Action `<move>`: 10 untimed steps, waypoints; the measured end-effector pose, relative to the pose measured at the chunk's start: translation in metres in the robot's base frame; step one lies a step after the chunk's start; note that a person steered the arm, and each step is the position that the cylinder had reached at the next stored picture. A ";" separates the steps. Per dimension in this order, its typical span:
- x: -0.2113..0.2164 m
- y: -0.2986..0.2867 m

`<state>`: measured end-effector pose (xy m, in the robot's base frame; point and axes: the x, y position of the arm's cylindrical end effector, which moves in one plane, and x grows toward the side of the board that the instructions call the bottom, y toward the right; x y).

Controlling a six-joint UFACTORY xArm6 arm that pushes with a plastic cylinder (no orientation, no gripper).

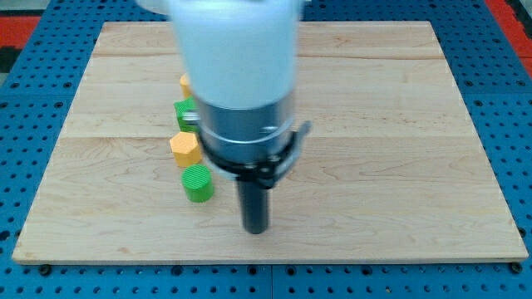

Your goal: Move your arm towards the blue triangle

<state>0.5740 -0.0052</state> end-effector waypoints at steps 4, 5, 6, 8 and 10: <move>-0.170 0.113; -0.171 0.113; -0.173 0.113; -0.193 0.116; -0.252 0.127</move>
<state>0.3221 0.1217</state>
